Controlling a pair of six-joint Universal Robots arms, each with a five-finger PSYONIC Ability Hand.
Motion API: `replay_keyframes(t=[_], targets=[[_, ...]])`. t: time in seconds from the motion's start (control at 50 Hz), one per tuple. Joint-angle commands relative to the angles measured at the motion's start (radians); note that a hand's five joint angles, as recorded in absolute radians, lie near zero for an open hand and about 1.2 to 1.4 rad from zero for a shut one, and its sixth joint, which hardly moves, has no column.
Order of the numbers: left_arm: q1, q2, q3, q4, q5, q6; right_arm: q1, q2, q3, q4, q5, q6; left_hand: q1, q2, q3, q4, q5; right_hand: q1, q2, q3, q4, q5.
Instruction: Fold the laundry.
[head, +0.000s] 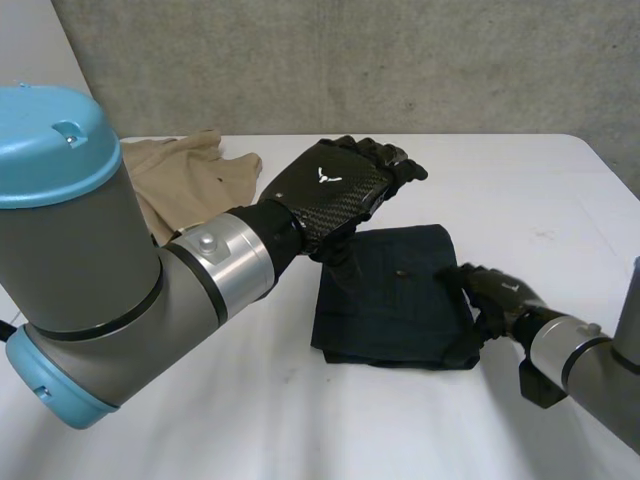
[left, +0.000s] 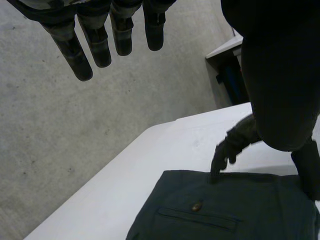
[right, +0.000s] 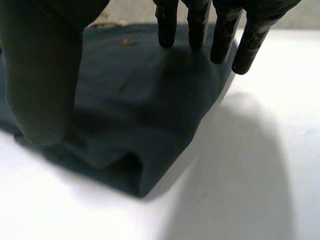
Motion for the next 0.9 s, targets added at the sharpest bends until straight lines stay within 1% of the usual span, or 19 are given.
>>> replay_keyframes(t=[0.02,0.04,0.1,0.16,0.18,0.22,0.26,0.32,0.48,0.5,0.56,0.6,0.64,0.66,0.72,0.74,0.78,0.86,0.9], targets=[[-0.004,-0.007,-0.011,0.000,-0.007,0.002,0.007,0.092,-0.040,-0.058,-0.008,-0.011,0.008,-0.002,-0.011,-0.004,-0.018,-0.009,-0.044,-0.037,-0.057,-0.056],[-0.004,-0.007,-0.014,0.000,-0.007,0.002,0.008,0.113,-0.049,-0.075,-0.006,-0.012,0.008,-0.002,-0.011,-0.004,-0.018,-0.009,-0.044,-0.037,-0.057,-0.056],[-0.004,-0.008,-0.017,0.000,-0.007,0.000,0.010,0.136,-0.066,-0.095,-0.003,-0.015,0.008,-0.002,-0.011,-0.004,-0.018,0.101,0.066,0.072,0.053,0.053],[-0.002,-0.010,-0.017,0.002,-0.006,0.000,0.012,0.149,-0.085,-0.113,0.018,-0.017,0.008,-0.002,-0.011,-0.004,-0.018,0.531,0.497,0.503,0.483,0.484],[-0.002,-0.010,-0.017,0.002,-0.007,0.000,0.012,0.149,-0.097,-0.130,0.036,-0.017,0.008,-0.002,-0.011,-0.004,-0.018,0.896,0.861,0.868,0.848,0.849],[-0.001,-0.010,-0.017,0.002,-0.006,0.000,0.012,0.150,-0.111,-0.152,0.055,-0.018,0.005,-0.005,-0.014,-0.007,-0.021,1.210,1.175,1.181,1.161,1.162],[0.001,-0.010,-0.017,0.002,-0.006,-0.001,0.010,0.158,-0.143,-0.179,0.079,-0.020,0.005,-0.005,-0.014,-0.007,-0.021,1.213,1.178,1.184,1.165,1.165],[0.003,-0.010,-0.019,0.002,-0.007,-0.001,0.009,0.184,-0.187,-0.195,0.084,-0.031,0.005,-0.005,-0.014,-0.007,-0.021,1.213,1.178,1.184,1.165,1.165],[0.001,-0.005,-0.019,0.002,-0.007,-0.003,-0.022,0.296,-0.459,-0.158,0.087,-0.064,0.005,-0.005,-0.014,-0.007,-0.021,1.213,1.178,1.184,1.165,1.165],[0.001,-0.005,-0.017,0.002,-0.009,-0.003,-0.057,0.323,-0.529,-0.138,0.086,-0.066,0.005,-0.005,-0.014,-0.007,-0.021,1.213,1.178,1.184,1.165,1.165],[-0.002,-0.004,-0.016,0.004,-0.009,-0.003,-0.116,0.388,-0.649,-0.098,0.084,-0.067,0.005,-0.005,-0.014,-0.007,-0.021,1.213,1.178,1.184,1.165,1.165],[-0.002,-0.004,-0.010,0.005,-0.009,-0.003,-0.157,0.465,-0.773,-0.058,0.090,-0.070,0.005,-0.005,-0.014,-0.007,-0.021,1.213,1.178,1.184,1.165,1.165],[-0.004,-0.004,-0.005,0.005,-0.009,-0.003,-0.174,0.517,-0.862,-0.029,0.093,-0.072,0.005,-0.005,-0.014,-0.007,-0.021,1.213,1.178,1.184,1.165,1.165],[-0.004,-0.004,-0.003,0.005,-0.009,-0.003,-0.188,0.570,-0.938,-0.006,0.104,-0.072,0.005,-0.005,-0.014,-0.007,-0.021,1.213,1.178,1.184,1.165,1.165],[-0.002,-0.004,0.003,0.007,-0.009,-0.003,-0.202,0.644,-1.046,0.014,0.141,-0.078,0.005,-0.005,-0.014,-0.007,-0.021,1.213,1.178,1.184,1.165,1.165],[-0.002,-0.004,0.003,0.007,-0.007,-0.003,-0.212,0.685,-1.110,0.022,0.170,-0.089,0.005,-0.005,-0.014,-0.007,-0.021,1.213,1.178,1.184,1.165,1.165],[-0.002,-0.005,0.004,0.008,-0.007,-0.001,-0.225,0.722,-1.169,0.025,0.184,-0.103,0.005,-0.005,-0.014,-0.007,-0.021,1.213,1.178,1.184,1.165,1.165],[-0.005,-0.016,0.009,0.008,-0.009,-0.001,-0.266,0.813,-1.309,0.055,0.187,-0.133,0.008,-0.002,-0.011,-0.004,-0.018,1.213,1.178,1.184,1.165,1.165],[-0.005,-0.017,0.007,0.008,-0.009,0.000,-0.294,0.876,-1.413,0.110,0.182,-0.147,0.008,-0.002,-0.011,-0.004,-0.018,1.213,1.178,1.184,1.165,1.165]])
